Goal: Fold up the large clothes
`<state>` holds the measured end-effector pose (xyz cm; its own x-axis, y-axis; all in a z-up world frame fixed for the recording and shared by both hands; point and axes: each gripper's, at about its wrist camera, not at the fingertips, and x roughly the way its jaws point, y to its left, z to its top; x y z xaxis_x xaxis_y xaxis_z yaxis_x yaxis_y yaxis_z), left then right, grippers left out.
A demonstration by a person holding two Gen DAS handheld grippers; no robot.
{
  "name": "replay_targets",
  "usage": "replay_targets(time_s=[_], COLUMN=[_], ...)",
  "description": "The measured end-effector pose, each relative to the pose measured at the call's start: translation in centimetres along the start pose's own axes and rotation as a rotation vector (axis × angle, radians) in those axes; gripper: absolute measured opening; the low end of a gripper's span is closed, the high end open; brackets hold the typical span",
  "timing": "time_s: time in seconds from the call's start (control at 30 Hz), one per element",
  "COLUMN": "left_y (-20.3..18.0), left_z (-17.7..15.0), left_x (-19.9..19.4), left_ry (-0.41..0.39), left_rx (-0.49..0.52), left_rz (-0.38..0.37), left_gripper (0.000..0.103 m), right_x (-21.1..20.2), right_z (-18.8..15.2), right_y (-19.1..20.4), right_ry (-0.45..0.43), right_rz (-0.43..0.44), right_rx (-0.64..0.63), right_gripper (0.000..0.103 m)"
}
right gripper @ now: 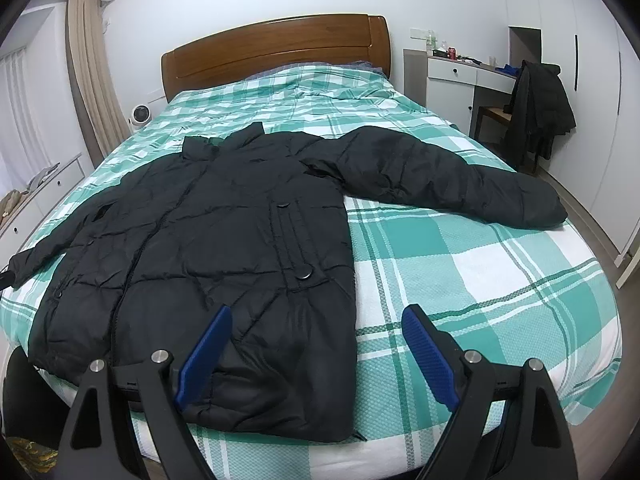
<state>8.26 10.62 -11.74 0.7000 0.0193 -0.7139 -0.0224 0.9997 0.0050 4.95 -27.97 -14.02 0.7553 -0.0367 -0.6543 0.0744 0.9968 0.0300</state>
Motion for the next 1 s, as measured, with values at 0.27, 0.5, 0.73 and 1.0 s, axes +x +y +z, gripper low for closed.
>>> replay_targets(time_s=[0.27, 0.5, 0.73, 1.0], left_y=[0.3, 0.1, -1.6, -2.1], left_z=[0.3, 0.4, 1.1, 1.5], left_x=[-0.2, -0.1, -0.1, 0.7], left_ry=[-0.007, -0.005, 0.001, 0.03], left_rx=[-0.008, -0.011, 0.031, 0.023], left_rz=[-0.001, -0.002, 0.0, 0.014], left_gripper=[0.101, 0.102, 0.102, 0.102], right_x=[0.8, 2.7, 9.1, 14.5], right_z=[1.2, 4.7, 4.8, 5.3], right_y=[-1.7, -14.1, -30.4, -36.1], right_ry=[-0.032, -0.076, -0.094, -0.129], right_rz=[-0.056, -0.094, -0.013, -0.059], right_rx=[-0.059, 0.231, 0.826, 1.061], right_gripper=[0.089, 0.089, 0.089, 0.014])
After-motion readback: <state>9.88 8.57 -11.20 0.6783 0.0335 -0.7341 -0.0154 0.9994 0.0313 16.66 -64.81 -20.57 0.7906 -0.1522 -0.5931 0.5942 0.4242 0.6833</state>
